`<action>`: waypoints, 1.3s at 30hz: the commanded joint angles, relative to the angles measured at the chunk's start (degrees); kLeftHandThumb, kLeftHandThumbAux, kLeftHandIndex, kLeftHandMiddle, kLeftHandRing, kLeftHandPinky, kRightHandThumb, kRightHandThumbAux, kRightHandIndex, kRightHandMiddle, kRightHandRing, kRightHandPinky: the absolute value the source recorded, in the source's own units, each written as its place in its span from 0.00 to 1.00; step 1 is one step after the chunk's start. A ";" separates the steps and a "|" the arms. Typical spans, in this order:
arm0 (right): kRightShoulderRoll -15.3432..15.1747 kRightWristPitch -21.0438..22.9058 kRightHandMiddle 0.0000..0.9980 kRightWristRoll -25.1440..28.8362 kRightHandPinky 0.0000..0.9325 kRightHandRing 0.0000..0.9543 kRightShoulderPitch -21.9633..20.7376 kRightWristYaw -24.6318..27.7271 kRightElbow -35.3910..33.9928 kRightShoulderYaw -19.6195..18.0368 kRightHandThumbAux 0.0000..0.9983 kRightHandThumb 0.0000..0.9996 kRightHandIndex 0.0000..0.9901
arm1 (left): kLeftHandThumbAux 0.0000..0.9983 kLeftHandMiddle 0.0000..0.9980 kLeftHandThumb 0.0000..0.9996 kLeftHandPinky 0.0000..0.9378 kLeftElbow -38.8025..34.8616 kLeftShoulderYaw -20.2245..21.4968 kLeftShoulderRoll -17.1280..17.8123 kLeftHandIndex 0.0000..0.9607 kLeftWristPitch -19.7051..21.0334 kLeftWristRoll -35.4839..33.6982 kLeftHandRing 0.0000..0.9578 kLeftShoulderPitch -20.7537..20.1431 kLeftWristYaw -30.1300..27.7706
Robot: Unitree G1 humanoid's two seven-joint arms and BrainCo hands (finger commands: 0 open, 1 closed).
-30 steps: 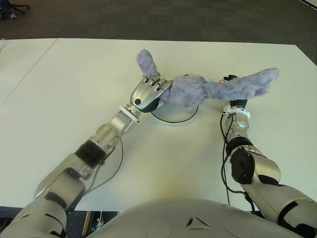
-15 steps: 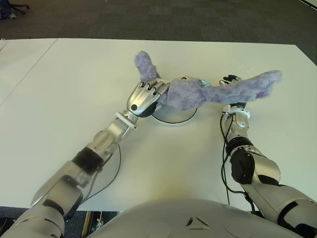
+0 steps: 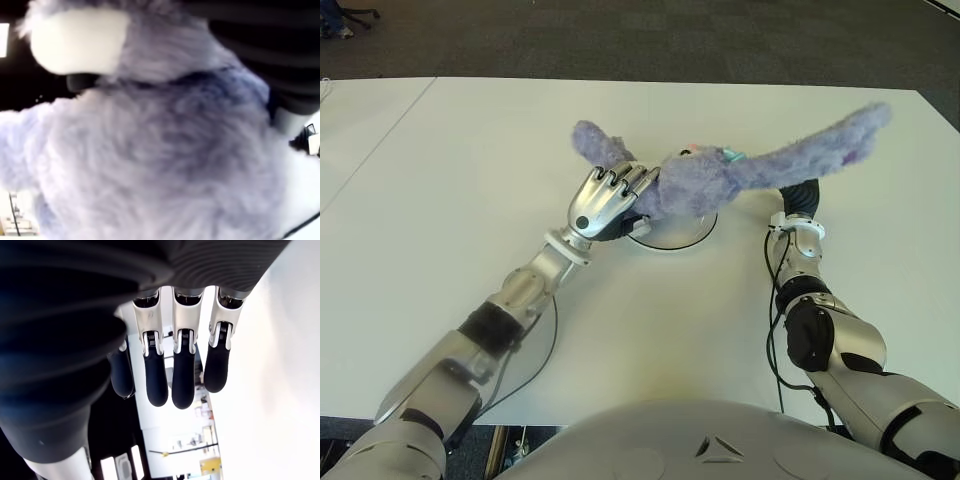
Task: Put the doll into the plate.
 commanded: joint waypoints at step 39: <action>7.70 4.23 0.36 1.44 0.37 0.40 13.34 -0.56 8.35 -0.43 0.83 0.09 0.34 | 0.20 0.00 0.03 0.00 2.19 4.69 1.23 0.00 1.44 -0.14 0.00 -1.97 -6.41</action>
